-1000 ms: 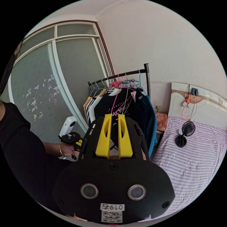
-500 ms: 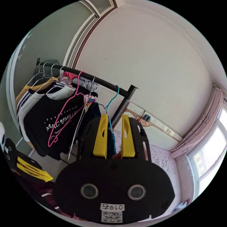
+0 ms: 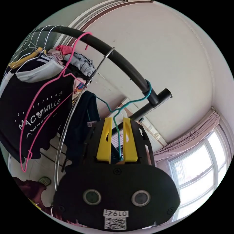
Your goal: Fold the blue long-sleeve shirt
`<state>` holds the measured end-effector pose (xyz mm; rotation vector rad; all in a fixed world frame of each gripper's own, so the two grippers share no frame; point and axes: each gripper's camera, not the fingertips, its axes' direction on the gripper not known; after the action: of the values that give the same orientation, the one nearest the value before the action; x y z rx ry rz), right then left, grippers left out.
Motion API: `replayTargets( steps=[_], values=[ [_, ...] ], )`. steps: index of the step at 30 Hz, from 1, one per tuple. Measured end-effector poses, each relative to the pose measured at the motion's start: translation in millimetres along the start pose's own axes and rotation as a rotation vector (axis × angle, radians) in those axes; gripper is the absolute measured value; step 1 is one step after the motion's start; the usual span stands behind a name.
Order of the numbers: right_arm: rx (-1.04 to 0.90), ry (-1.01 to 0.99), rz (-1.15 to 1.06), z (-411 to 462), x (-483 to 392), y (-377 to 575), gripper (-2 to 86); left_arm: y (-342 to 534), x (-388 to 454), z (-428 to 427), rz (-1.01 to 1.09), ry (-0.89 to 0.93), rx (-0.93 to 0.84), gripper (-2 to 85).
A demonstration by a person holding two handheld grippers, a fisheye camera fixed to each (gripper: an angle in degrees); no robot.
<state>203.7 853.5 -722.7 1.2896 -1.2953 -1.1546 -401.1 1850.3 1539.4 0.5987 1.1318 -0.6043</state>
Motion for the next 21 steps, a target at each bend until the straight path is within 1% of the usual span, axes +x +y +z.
replayTargets(
  steps=[5, 7, 11, 12, 15, 18, 21],
  values=[
    [0.015, 0.042, -0.003, 2, -22, -22, 3.7, 0, -5, -20, 0.06, -0.006, 0.025, 0.8],
    [-0.011, 0.074, -0.01, 4, -30, -31, 3.5, -5, -11, -24, 0.045, 0.02, -0.045, 0.7],
    [-0.057, 0.105, -0.051, 7, -47, -48, 2.4, -8, -5, -31, 0.12, -0.069, -0.076, 0.7],
    [-0.06, 0.095, -0.061, 7, -50, -52, 2.1, -9, -4, -35, 0.129, -0.087, -0.061, 0.7],
    [-0.079, 0.056, -0.056, 6, -54, -60, 1.3, -11, -4, -42, 0.122, -0.055, -0.032, 0.7],
    [-0.084, 0.052, -0.058, 5, -61, -64, 0.6, -11, -5, -50, 0.112, -0.064, 0.047, 0.8],
    [-0.084, 0.054, -0.026, 3, -66, -66, 0.1, -14, -9, -54, 0.113, -0.043, 0.088, 0.8]
  ],
)
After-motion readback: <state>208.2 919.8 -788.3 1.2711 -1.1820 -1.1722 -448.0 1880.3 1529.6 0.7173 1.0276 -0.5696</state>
